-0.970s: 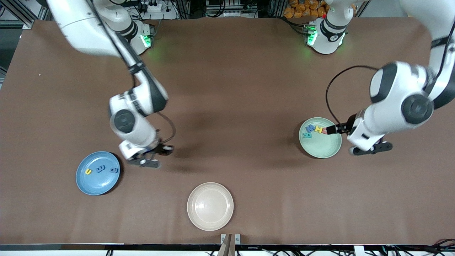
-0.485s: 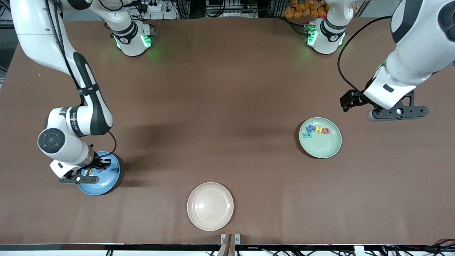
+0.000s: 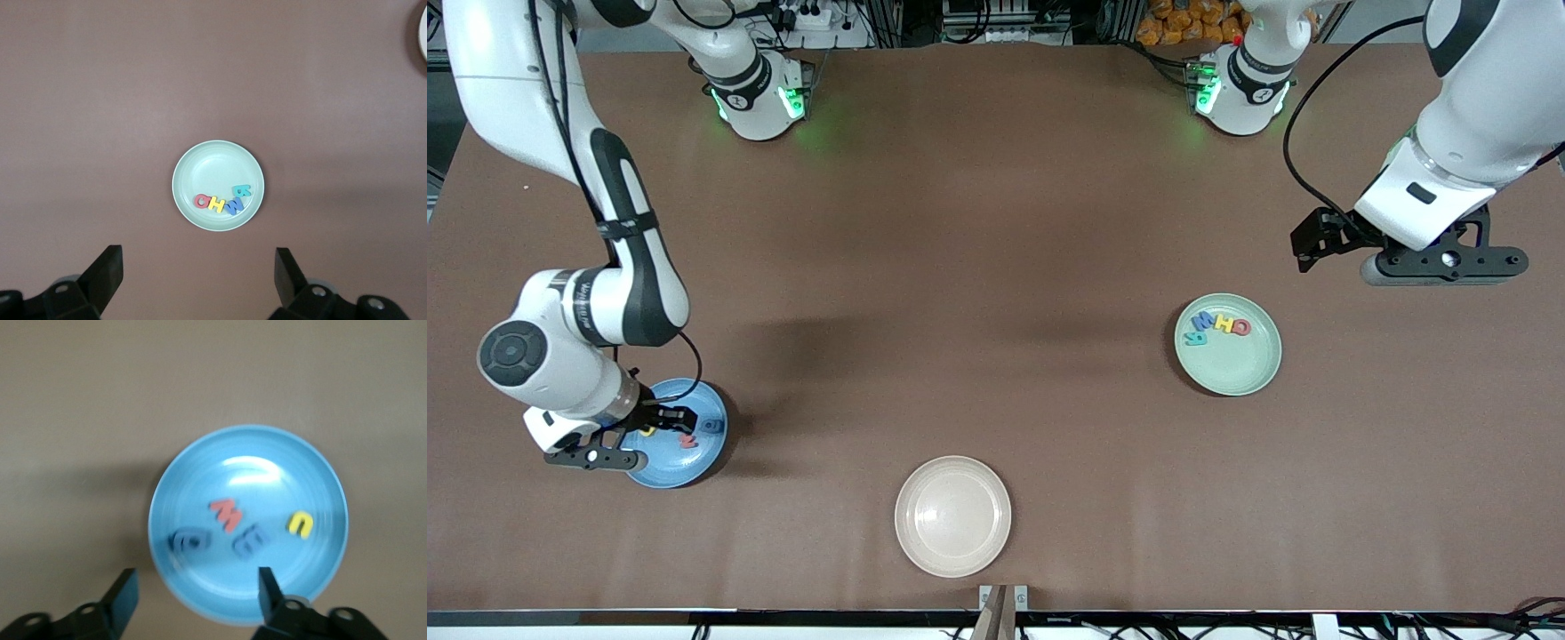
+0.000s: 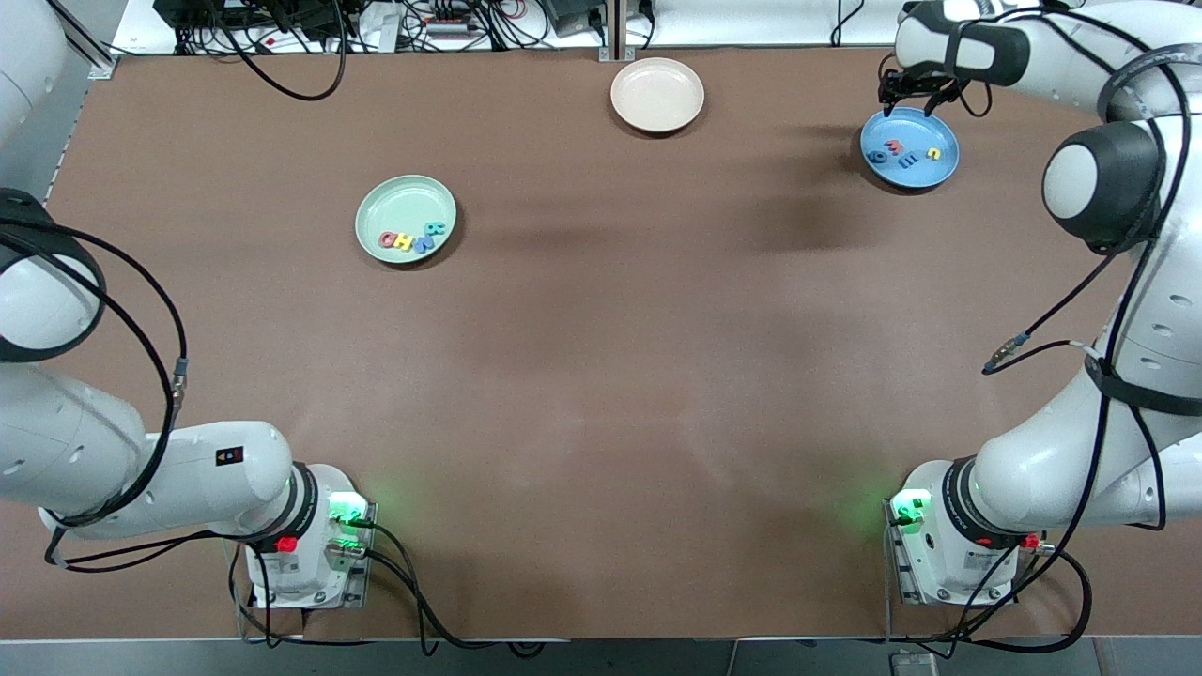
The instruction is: Sort upper and lower case letters into plates
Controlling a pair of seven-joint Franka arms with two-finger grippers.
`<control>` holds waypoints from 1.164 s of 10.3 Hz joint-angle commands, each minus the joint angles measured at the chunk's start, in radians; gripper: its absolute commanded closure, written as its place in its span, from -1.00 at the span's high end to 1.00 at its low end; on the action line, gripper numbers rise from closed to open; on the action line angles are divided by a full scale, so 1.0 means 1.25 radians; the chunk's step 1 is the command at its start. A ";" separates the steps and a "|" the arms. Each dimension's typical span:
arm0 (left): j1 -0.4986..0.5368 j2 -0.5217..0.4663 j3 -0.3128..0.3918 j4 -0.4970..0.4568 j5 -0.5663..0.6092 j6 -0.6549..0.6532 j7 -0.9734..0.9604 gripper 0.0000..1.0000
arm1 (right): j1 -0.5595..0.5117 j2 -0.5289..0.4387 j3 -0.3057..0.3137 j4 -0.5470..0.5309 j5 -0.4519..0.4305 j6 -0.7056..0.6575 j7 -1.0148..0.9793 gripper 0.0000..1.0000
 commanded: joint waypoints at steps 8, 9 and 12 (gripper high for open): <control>0.050 0.014 0.056 0.074 -0.026 -0.121 0.172 1.00 | -0.077 -0.447 0.110 -0.268 0.017 -0.152 -0.112 1.00; 0.044 0.010 0.085 0.073 -0.026 -0.121 0.201 1.00 | -0.077 -0.448 0.105 -0.191 0.020 -0.228 -0.110 1.00; -0.154 0.005 0.365 0.068 -0.089 -0.121 0.203 1.00 | -0.081 -0.443 0.105 -0.012 0.029 -0.382 -0.109 1.00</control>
